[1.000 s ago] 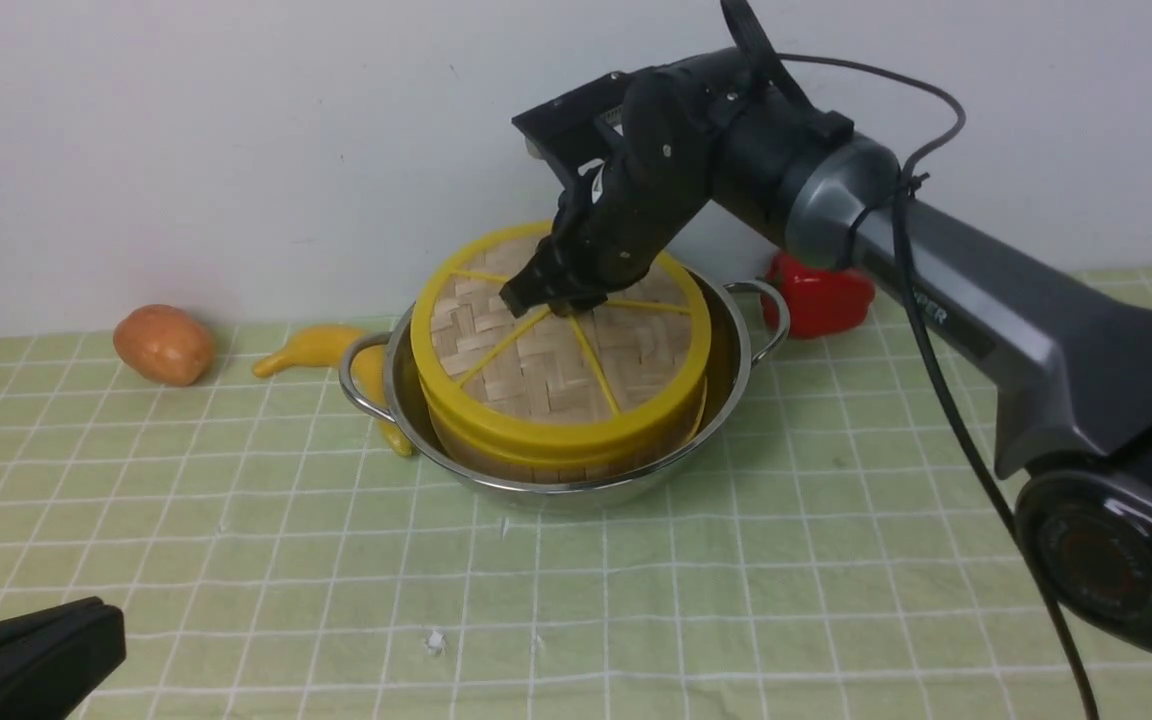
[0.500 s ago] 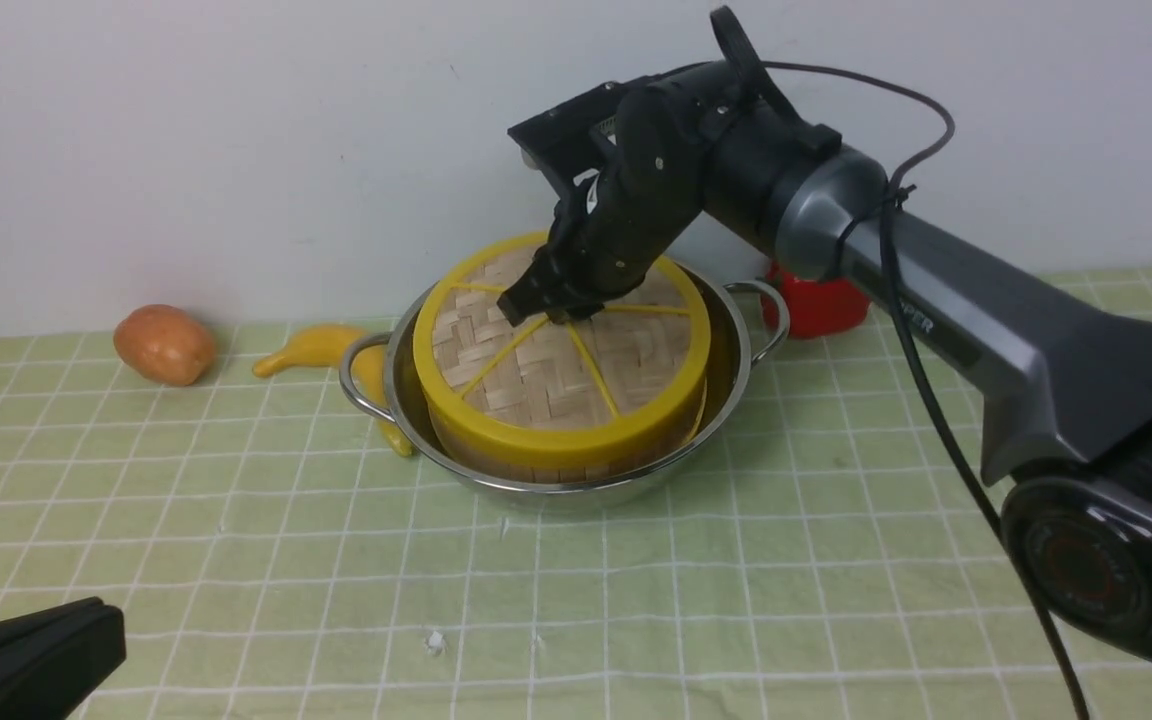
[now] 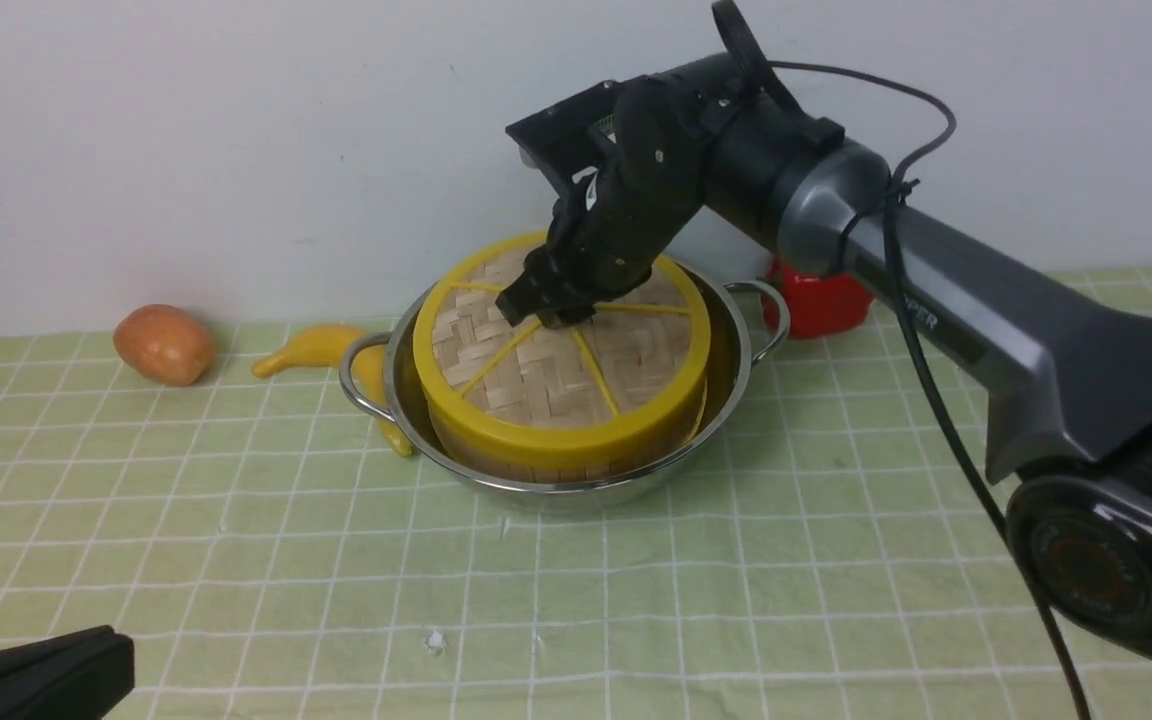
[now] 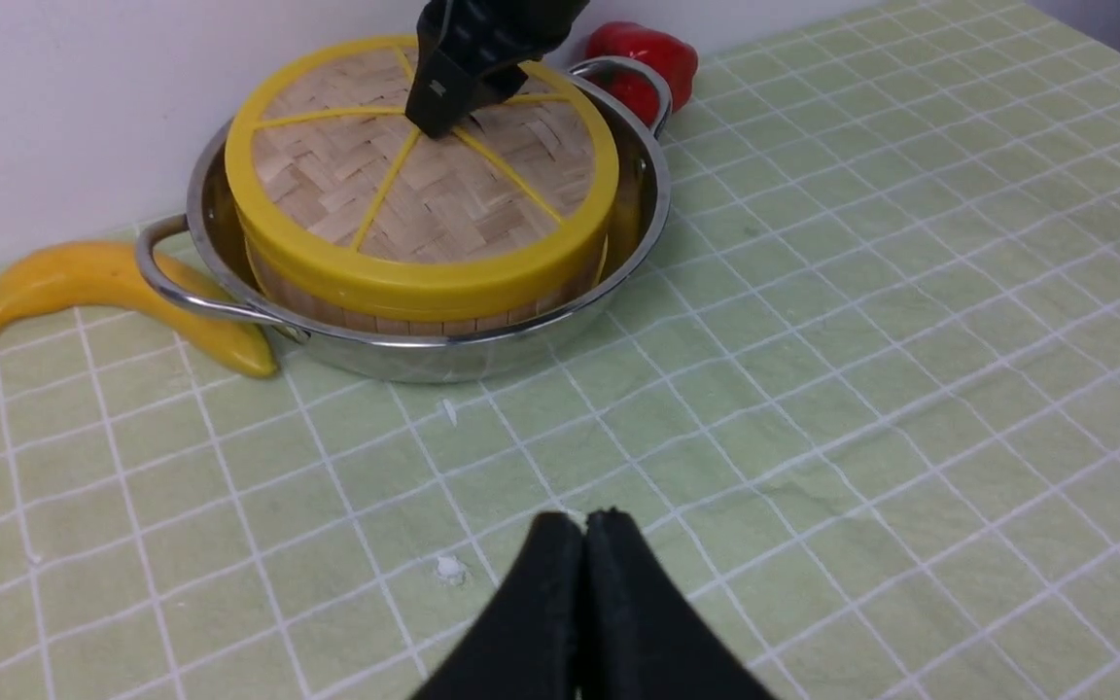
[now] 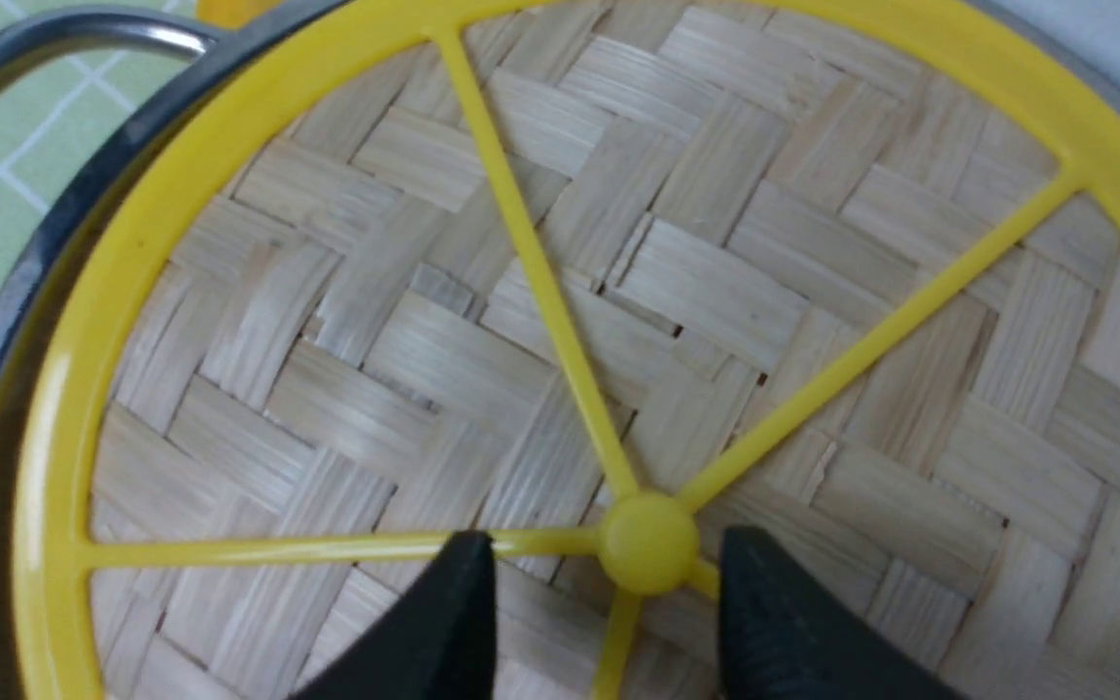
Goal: Place the steamer in the pot on the green tablecloth, and put the lid on the steamer.
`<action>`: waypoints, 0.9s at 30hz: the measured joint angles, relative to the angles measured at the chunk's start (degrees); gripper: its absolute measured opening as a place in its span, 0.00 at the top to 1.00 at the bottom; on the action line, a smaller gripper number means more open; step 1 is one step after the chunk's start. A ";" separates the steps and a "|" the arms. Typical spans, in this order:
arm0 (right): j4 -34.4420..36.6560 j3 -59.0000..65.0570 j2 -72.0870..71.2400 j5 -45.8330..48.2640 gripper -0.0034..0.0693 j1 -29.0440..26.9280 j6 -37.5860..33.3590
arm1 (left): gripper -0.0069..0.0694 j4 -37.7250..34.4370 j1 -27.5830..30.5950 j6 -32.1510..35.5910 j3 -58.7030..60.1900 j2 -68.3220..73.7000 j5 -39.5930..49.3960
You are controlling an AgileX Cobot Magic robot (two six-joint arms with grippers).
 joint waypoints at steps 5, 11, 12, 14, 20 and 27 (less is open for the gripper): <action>-0.61 0.00 -6.44 1.75 0.26 0.00 0.00 | 0.92 0.02 0.00 0.00 0.00 0.00 -3.41; -2.53 1.20 -19.22 4.04 0.19 -0.06 0.44 | 0.91 0.07 0.00 0.06 0.00 0.00 -11.15; -2.96 1.93 -21.57 4.46 0.19 -0.06 0.44 | 0.91 0.07 0.00 0.06 0.00 0.00 -12.76; -4.53 4.12 -27.00 4.94 0.21 -0.06 0.44 | 0.91 0.07 0.00 0.06 0.00 0.00 -14.83; -7.60 16.83 -45.41 4.98 0.43 -0.06 2.64 | 0.89 0.61 0.00 0.06 0.00 0.00 -18.82; -7.48 51.29 -68.20 -1.49 0.96 -0.06 3.64 | 0.88 1.17 0.00 0.06 0.00 0.00 -16.92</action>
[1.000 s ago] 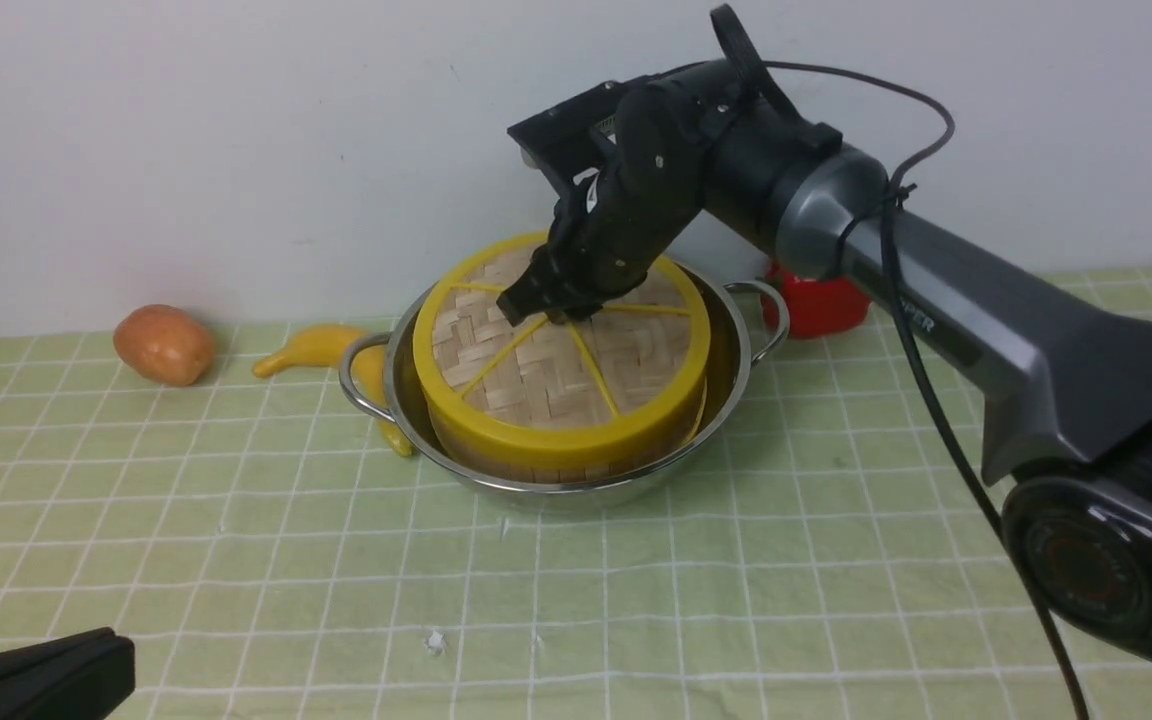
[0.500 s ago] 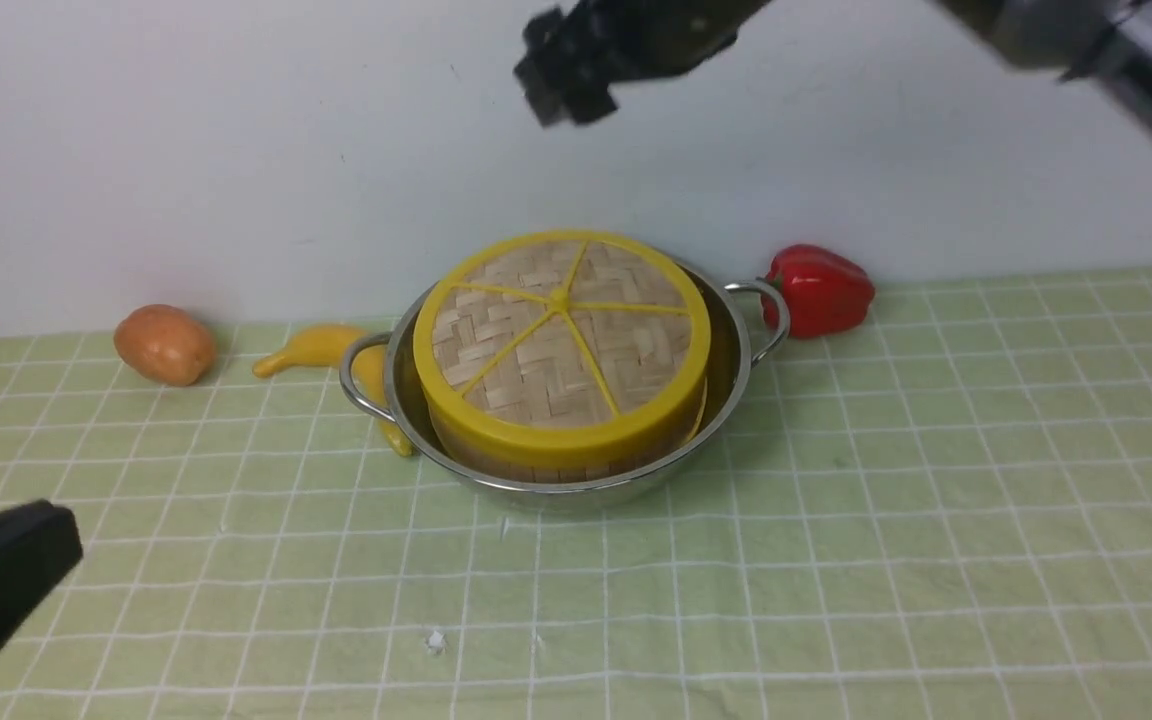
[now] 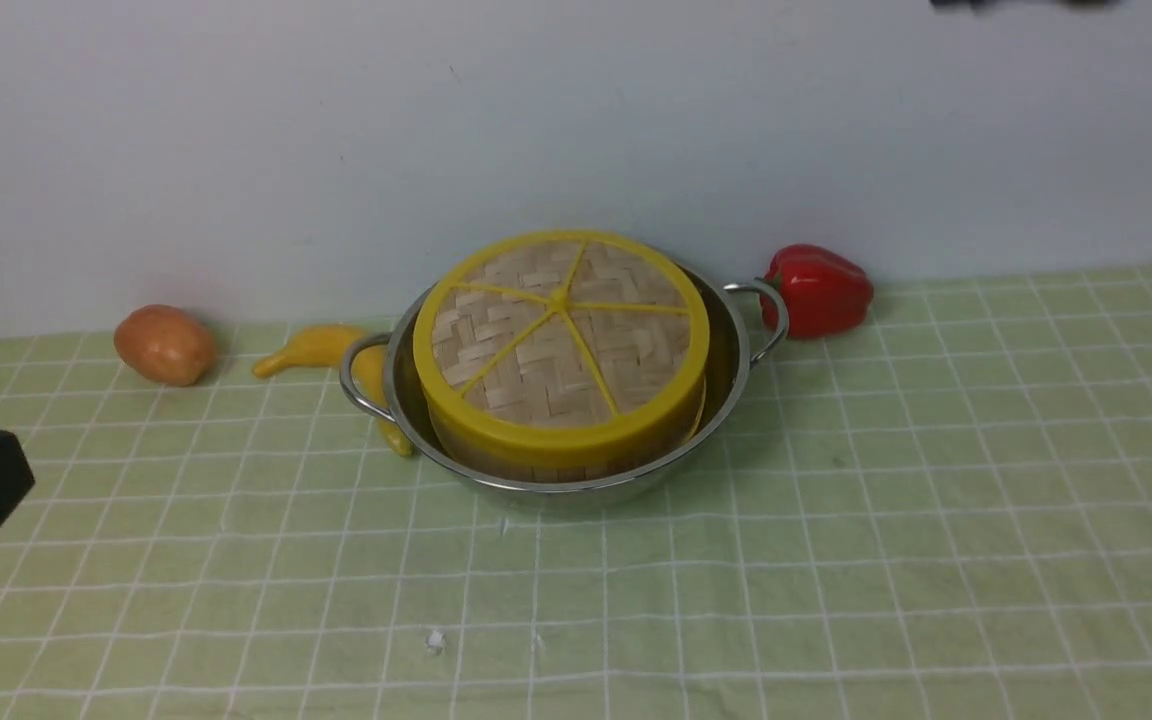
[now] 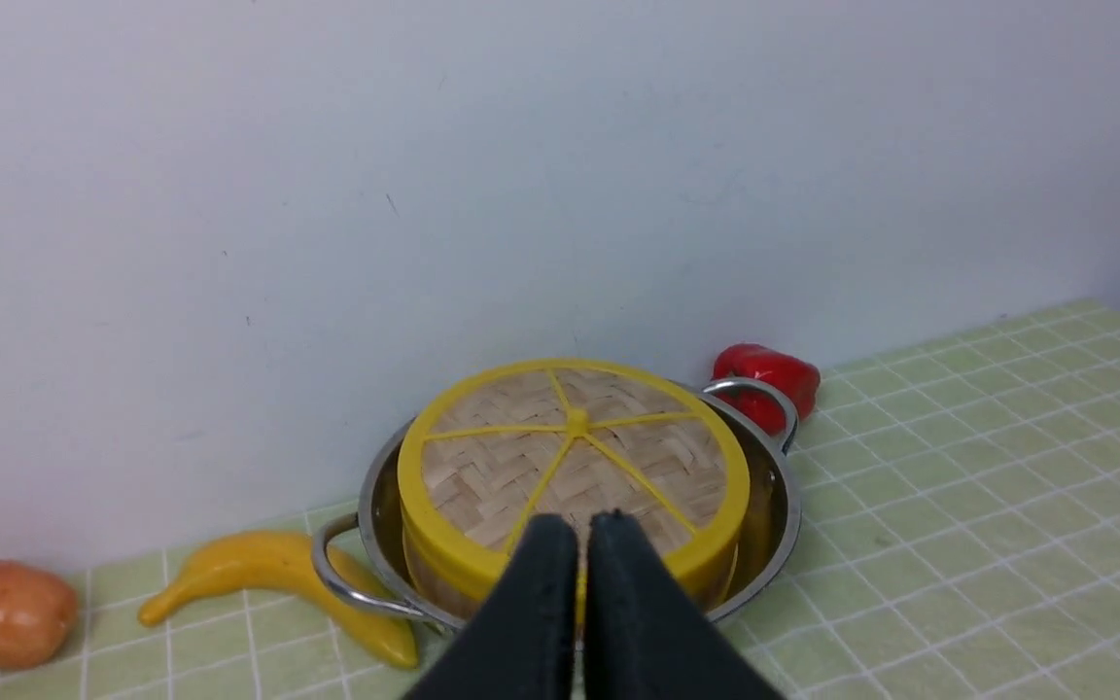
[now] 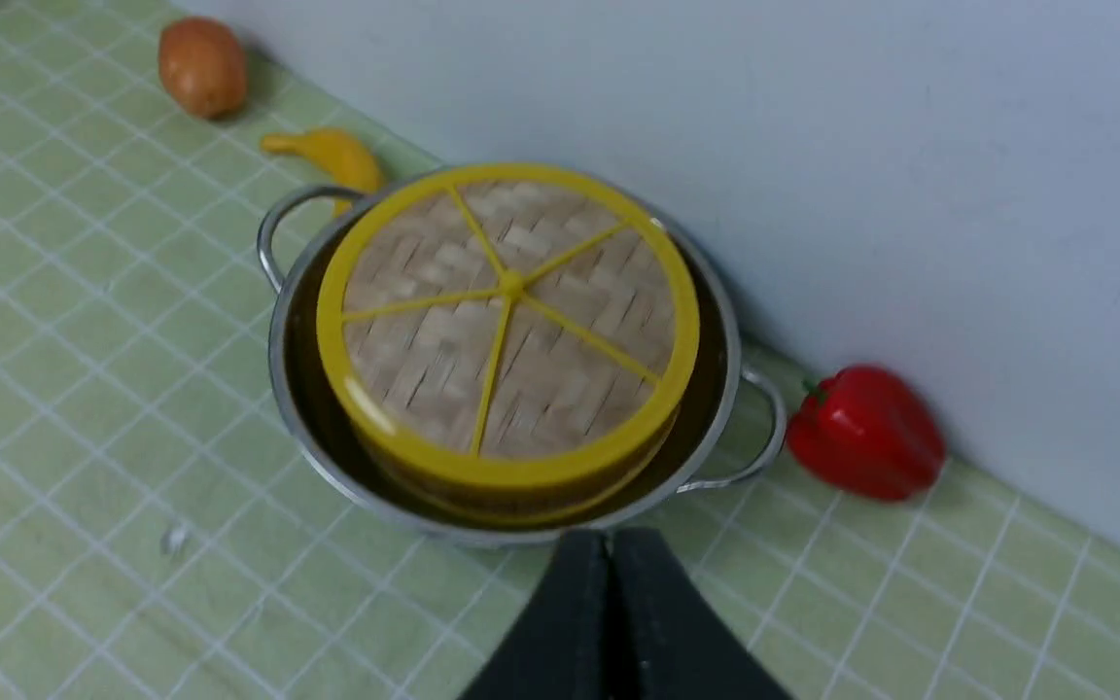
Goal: Place the steamer in the pot on the green tablecloth, and put the lid on the steamer.
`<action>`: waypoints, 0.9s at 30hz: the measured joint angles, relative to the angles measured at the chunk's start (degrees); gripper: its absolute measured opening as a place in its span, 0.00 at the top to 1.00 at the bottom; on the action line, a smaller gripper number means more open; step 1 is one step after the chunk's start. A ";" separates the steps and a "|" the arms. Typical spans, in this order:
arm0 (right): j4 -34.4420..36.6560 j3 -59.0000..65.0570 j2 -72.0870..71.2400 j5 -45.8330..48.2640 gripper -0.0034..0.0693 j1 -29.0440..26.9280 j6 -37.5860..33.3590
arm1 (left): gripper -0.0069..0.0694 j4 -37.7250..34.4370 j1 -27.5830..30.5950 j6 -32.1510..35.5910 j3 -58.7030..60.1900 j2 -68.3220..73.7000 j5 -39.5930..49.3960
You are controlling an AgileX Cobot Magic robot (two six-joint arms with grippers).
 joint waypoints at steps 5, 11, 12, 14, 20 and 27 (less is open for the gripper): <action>1.19 24.56 -12.04 -19.86 0.97 0.00 4.02 | 0.88 0.04 0.00 0.00 0.00 0.00 1.07; 1.30 53.26 -21.26 -42.57 0.97 0.00 10.42 | 0.87 0.04 0.00 0.00 0.00 0.00 1.17; 1.30 56.22 -21.76 -45.03 0.97 0.00 10.71 | 0.86 0.04 0.00 0.00 0.00 0.00 1.17; 1.34 59.13 -22.45 -47.45 0.97 0.00 11.09 | 0.85 0.04 0.00 0.00 0.00 0.00 1.24; 1.41 61.39 -23.41 -50.65 0.96 0.00 11.32 | 0.84 0.04 0.00 0.00 0.00 0.00 1.30; -0.80 61.39 -23.47 -50.82 0.94 0.00 9.99 | 0.82 0.04 0.00 0.00 0.00 0.00 1.30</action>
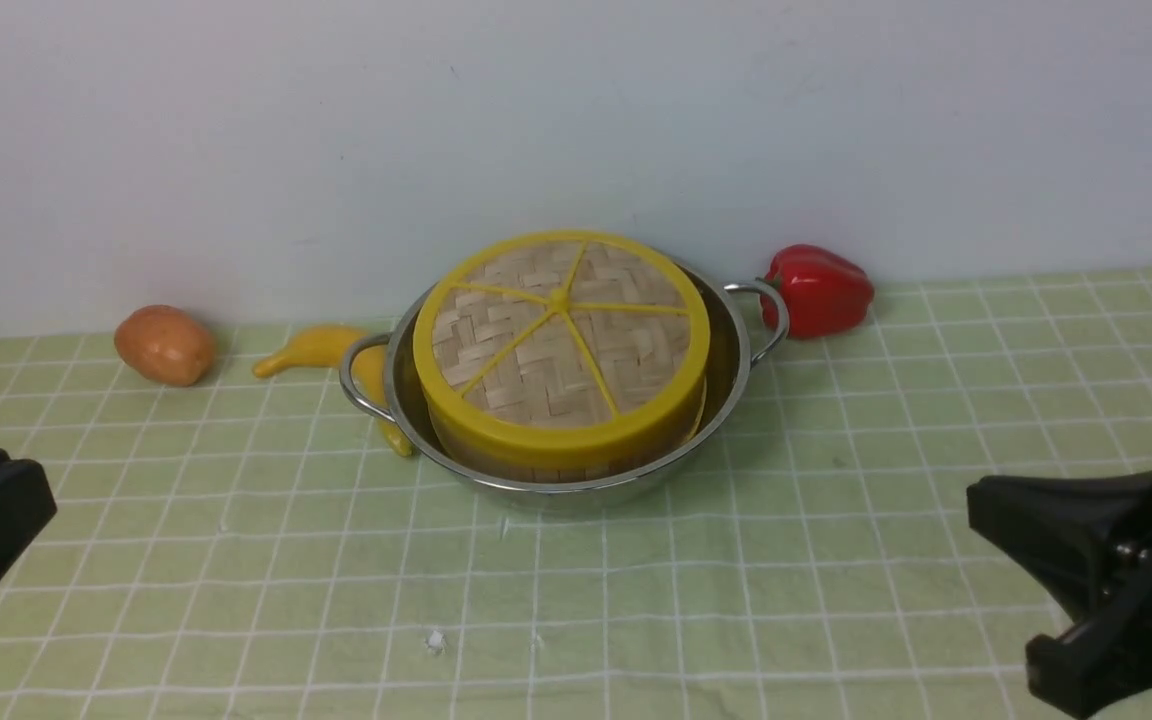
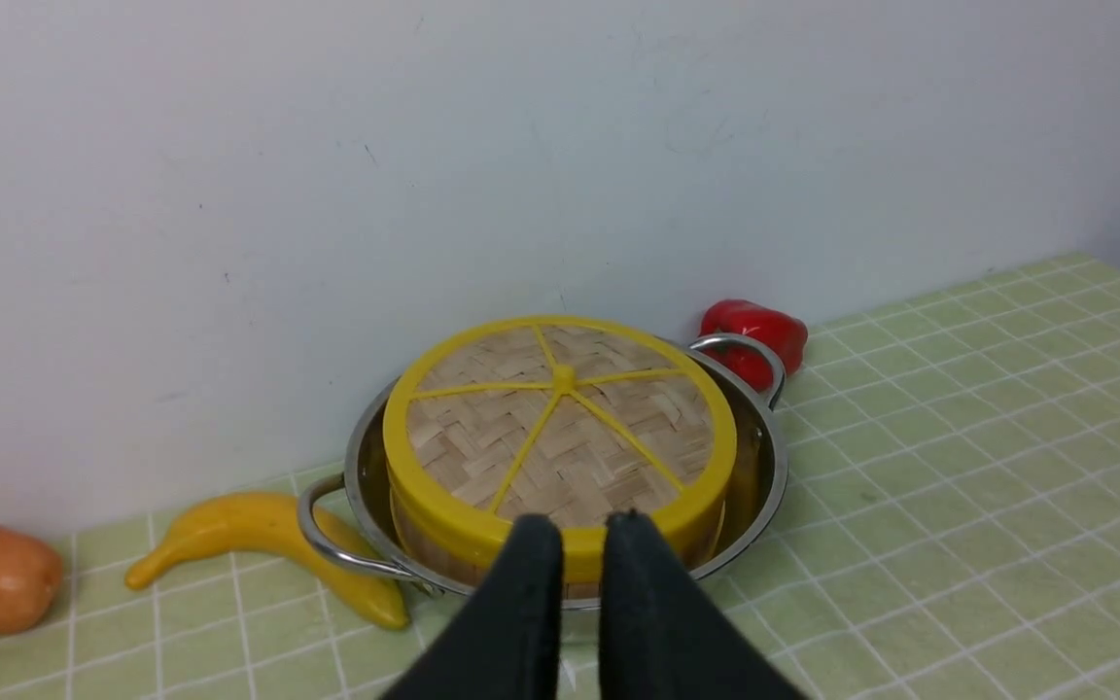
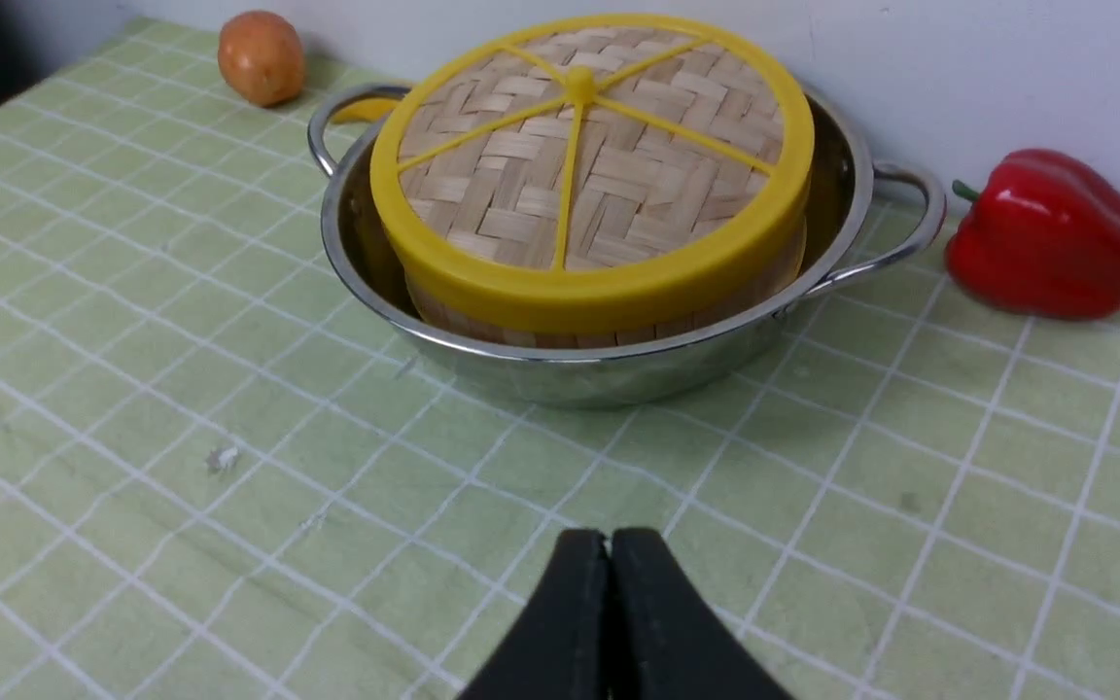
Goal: Place the steamer in the pot on the green tablecloth, and put the lid on the steamer.
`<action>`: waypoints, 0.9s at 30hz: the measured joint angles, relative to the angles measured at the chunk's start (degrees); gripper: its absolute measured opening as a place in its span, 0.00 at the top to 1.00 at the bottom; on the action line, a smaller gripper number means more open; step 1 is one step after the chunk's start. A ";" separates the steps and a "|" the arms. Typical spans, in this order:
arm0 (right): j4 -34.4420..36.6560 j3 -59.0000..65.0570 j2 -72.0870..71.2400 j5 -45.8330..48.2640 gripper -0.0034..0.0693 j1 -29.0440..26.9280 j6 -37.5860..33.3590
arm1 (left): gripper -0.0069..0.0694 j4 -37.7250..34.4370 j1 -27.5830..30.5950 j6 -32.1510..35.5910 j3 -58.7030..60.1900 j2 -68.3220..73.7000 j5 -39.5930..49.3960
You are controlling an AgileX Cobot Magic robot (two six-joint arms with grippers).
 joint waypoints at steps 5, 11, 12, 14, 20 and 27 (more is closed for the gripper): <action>-2.02 1.77 -5.08 0.04 0.90 -5.99 -1.32 | 0.81 0.27 0.00 0.00 0.00 0.00 0.01; -1.02 11.37 -18.76 -1.58 0.86 -19.47 0.05 | 0.80 0.80 0.00 0.00 0.00 0.00 0.18; -0.94 14.77 -23.98 -2.34 0.85 -23.20 0.22 | 0.79 0.85 0.00 0.00 0.00 0.00 0.18; -0.89 17.65 -27.16 -2.92 0.84 -25.41 0.28 | 0.78 0.85 0.00 0.00 0.00 0.00 0.25; -0.89 27.11 -41.19 -3.51 0.82 -32.93 0.28 | 0.77 0.99 0.00 0.00 0.00 0.00 0.36; -0.89 28.31 -48.40 -3.88 0.79 -33.75 0.28 | 0.76 1.10 0.00 0.00 0.00 0.00 0.43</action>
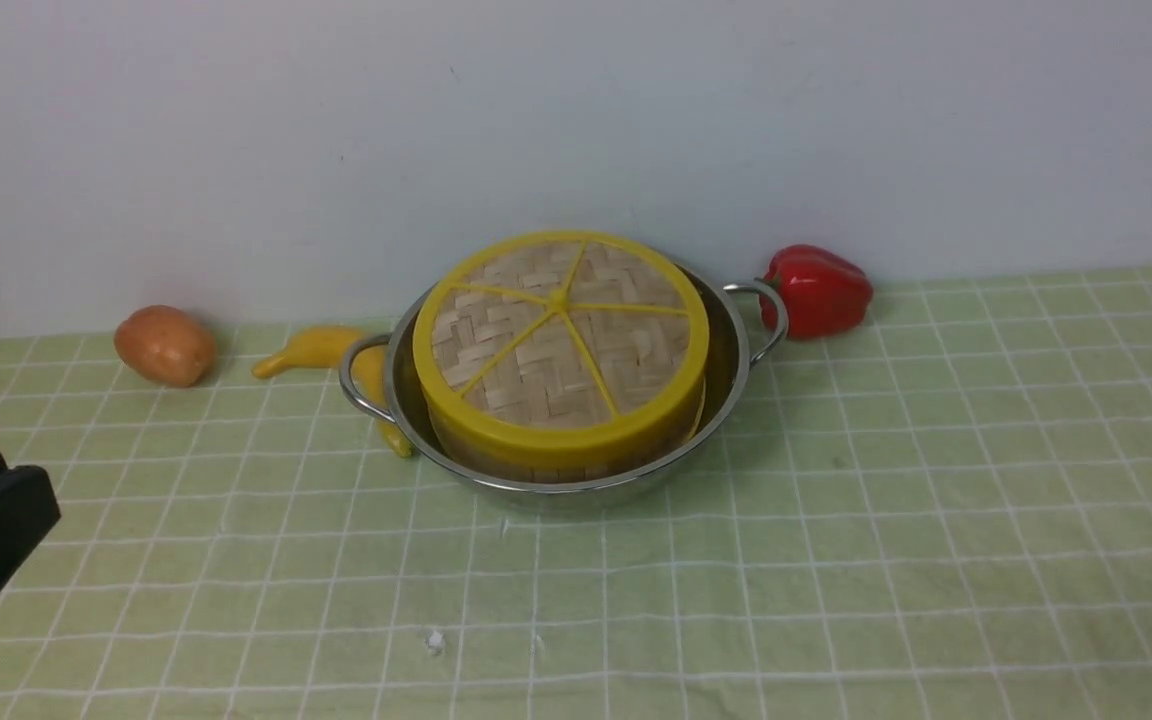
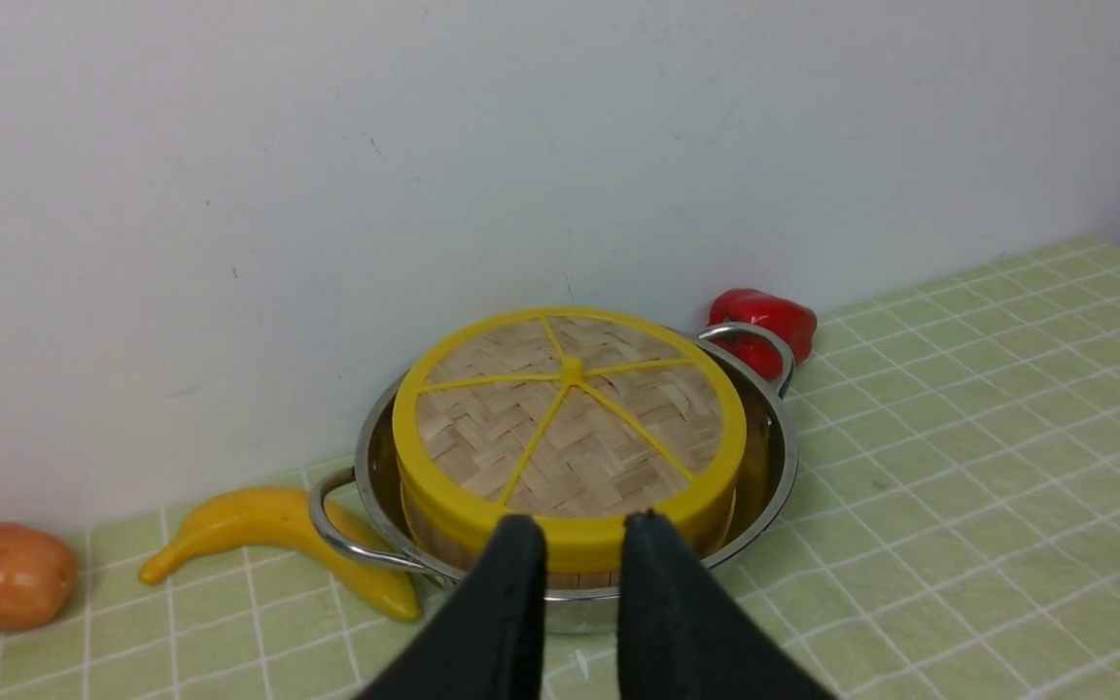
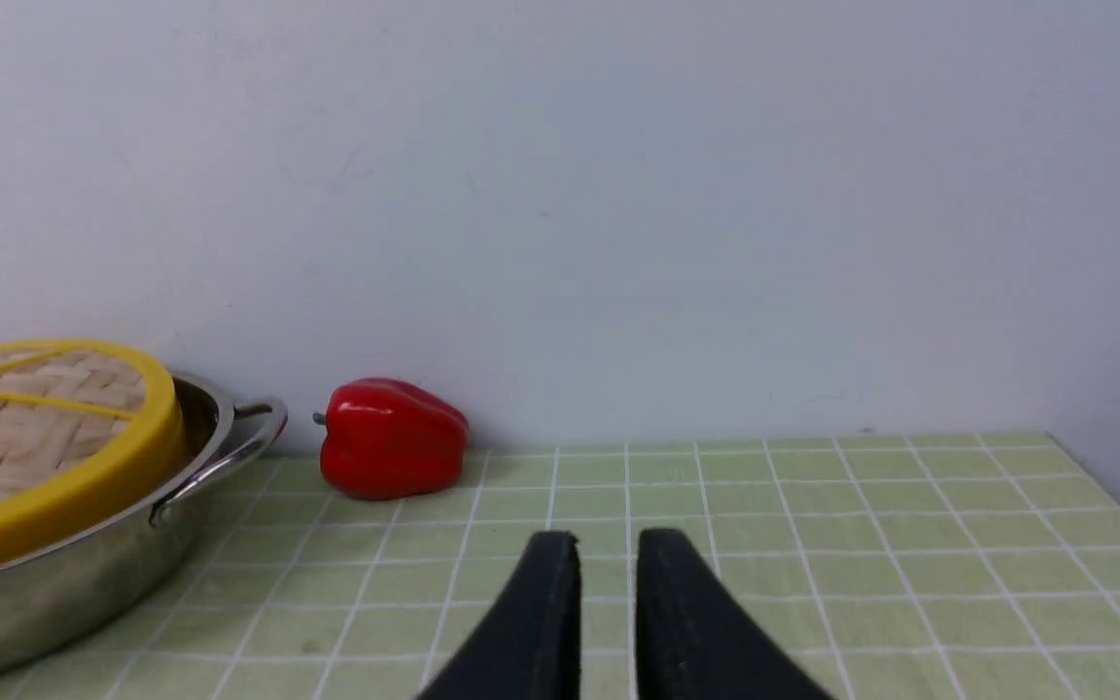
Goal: Place the steamer in the pot on the green tablecloth, and put the lid on the steamer.
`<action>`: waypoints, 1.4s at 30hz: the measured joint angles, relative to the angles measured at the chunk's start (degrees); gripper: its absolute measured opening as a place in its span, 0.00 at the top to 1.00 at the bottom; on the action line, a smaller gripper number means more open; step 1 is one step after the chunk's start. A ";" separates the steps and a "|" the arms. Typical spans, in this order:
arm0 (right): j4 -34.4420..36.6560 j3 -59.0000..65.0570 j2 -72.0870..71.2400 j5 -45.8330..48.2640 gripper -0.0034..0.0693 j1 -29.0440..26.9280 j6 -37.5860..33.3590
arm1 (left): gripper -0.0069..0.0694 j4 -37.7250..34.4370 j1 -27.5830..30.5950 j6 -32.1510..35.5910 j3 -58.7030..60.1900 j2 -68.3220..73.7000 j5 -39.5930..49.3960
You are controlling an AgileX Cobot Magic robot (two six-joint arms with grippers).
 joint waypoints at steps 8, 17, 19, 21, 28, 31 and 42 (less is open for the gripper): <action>0.00 0.07 0.11 0.05 0.76 -0.03 0.00 | 0.76 0.00 0.00 0.00 0.00 0.00 0.00; 0.00 0.07 0.11 -0.01 0.72 -0.03 -0.22 | 0.74 0.09 0.00 0.00 0.00 -0.24 0.00; 0.13 0.07 0.11 -0.01 0.71 -0.03 -0.22 | 0.74 1.71 1.08 1.59 0.10 -1.65 0.00; 0.19 0.07 0.11 -0.01 0.70 -0.03 -0.22 | 0.73 3.85 3.53 3.56 1.04 -3.66 -0.33; 0.19 0.07 0.11 -0.01 0.67 -0.03 -0.22 | 0.72 9.17 14.87 4.05 16.00 -14.06 -4.57; 0.19 0.07 0.11 -0.01 0.65 -0.03 -0.22 | 0.71 10.27 17.53 3.99 24.67 -19.74 -6.97; 0.19 0.07 0.11 -0.08 0.62 -0.03 -0.22 | 0.69 12.05 18.03 3.99 34.83 -21.20 -11.03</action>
